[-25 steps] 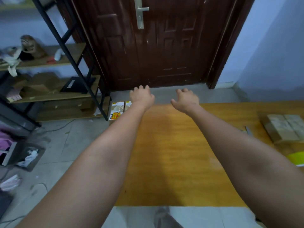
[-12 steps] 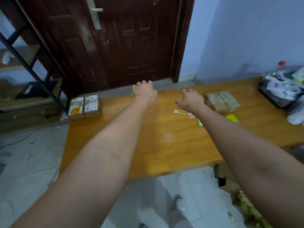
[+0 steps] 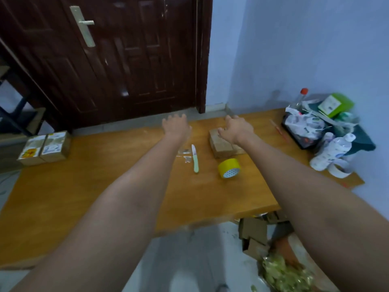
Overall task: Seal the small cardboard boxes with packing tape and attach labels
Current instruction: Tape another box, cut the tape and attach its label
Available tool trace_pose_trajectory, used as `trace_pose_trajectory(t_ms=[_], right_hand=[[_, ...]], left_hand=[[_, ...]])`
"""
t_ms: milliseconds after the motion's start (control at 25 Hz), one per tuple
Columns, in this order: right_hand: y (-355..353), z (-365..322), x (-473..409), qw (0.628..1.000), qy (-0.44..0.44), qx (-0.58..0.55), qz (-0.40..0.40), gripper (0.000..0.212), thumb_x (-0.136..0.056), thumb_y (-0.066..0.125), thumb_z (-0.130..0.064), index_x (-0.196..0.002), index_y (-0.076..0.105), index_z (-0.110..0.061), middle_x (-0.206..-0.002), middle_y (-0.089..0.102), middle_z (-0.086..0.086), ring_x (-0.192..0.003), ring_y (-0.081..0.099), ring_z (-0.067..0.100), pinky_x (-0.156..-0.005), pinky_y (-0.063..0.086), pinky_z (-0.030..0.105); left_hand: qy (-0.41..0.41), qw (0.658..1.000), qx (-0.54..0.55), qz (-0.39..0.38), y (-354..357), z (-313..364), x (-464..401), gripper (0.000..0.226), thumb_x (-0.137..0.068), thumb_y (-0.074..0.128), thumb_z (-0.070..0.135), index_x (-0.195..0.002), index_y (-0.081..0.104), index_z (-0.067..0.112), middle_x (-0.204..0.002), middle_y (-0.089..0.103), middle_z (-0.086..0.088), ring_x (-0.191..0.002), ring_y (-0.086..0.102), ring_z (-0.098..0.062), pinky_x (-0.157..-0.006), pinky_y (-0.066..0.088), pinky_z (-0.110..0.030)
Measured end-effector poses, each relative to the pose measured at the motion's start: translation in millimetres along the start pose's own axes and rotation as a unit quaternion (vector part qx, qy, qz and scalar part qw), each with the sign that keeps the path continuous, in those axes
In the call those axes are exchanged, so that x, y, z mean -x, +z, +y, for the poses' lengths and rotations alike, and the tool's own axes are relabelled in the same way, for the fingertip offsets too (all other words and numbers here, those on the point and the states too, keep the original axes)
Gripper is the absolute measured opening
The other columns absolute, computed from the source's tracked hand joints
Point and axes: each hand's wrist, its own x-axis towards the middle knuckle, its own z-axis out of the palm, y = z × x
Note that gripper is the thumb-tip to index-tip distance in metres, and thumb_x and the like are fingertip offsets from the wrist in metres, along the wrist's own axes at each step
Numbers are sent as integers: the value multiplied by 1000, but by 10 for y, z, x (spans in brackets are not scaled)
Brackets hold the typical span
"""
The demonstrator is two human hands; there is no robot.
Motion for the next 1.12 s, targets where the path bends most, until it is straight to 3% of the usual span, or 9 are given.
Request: trace_pose_trajectory(t_ms=[240,640,840,1040,1120], right_hand=[[157,481,-393,999,-31,-14,-30,53,-93,42,-44,-137,42,-14,-139,45,13,-126,43,34,-94,43,43],[1057,684,-1040,993,-27,-21,-113,47,-92,45,-31,-134,46,-8,-134,49,19,-123,46,37,-96,43,42],[1342,660,-1214,992,-10,-22,-123,52,-93,46,-34,-140,41,-12,-140,41,16,-128,42,36,-100,43,46],[1581,587,-1456,994,-39,12,-102,61,-92,46,-42,-143,38,-10,-146,39,15,-134,34,33,-107,34,44],[1660,547,-1545,992,-49,31,-110,65,-91,45,-43,-144,35,-9,-148,37,15,-137,31,33,-111,30,45]], left_hand=[[-42,999,8,-21,242,434,-181,45,-97,44,36,-135,46,11,-135,52,-14,-125,47,-32,-103,37,-44],[-33,987,85,-135,1016,422,-809,37,-97,44,25,-128,50,7,-131,53,-15,-119,52,-34,-94,46,-40],[-20,977,110,-183,1358,459,-1007,43,-98,45,24,-138,44,8,-143,45,-15,-127,47,-35,-96,45,-42],[-50,973,93,-206,1575,344,-1130,38,-98,46,25,-132,48,9,-136,48,-13,-120,53,-33,-96,47,-44],[-64,974,80,-200,1631,266,-1155,35,-97,46,23,-128,51,9,-132,50,-13,-117,54,-33,-91,45,-37]])
